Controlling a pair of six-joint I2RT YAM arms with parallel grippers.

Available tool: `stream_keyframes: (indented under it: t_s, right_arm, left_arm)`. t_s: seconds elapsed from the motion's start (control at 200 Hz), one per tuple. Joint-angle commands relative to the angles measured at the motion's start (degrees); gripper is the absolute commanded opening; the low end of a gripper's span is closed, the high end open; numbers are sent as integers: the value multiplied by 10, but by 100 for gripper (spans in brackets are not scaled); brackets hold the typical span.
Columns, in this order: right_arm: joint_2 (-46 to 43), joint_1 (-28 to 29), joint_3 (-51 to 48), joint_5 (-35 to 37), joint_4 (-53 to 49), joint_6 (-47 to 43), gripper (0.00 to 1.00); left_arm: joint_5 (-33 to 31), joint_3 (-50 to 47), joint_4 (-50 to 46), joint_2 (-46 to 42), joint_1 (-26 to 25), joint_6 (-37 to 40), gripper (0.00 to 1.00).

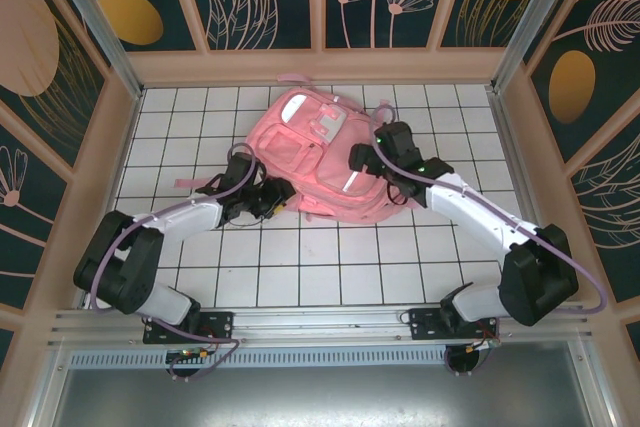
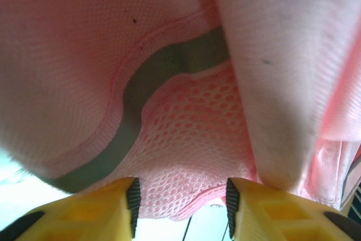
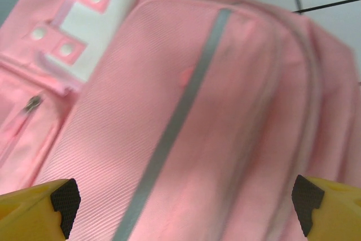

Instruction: Pack the student bag

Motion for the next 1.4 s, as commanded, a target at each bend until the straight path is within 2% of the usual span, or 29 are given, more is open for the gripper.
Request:
stream_keyframes:
  t_s: [0.0,0.105,0.195,0.435,0.63,0.785,0.996,1.071,1.166,1.236,1.351,1.396]
  right_arm:
    - [-2,30,11,11,29,13,99]
    - [8,56,16,10,32,14,99]
    - [14,71,25,22,23,13,99]
    - [30,79,27,16,25,8,99]
    - [41,97,34,31,36,-9,99]
    - [49,101,38,25,45,-8,99]
    - [48,113,46,28,33,2,99]
    - [47,114,41,2,33,9,99]
    - [40,121,26,-37,55,22,99]
    - [42,133,21,-60,65,21,86]
    - [61,155,16,-75,65,35,49]
    - [65,168,7,-83,76,41,45]
  left_arm:
    - [32,-13,72,34,-1,-20,55]
    - [37,-19,108,51,-1,-36,56]
    - [25,-13,68,47,-1,-27,56]
    - [-8,-8,-14,-28,0,-9,54]
    - [-17,-54,-26,-76,12,-26,52]
    - [16,-68,36,-41,12,-40,56]
    - [44,-88,201,15,12,-84,62]
    - [46,-80,230,36,12,-87,62]
    - [52,-74,260,63,12,-97,55]
    - [53,-67,282,77,12,-104,44]
    - [45,-52,302,90,10,-117,19]
    - [42,-45,300,92,10,-118,11]
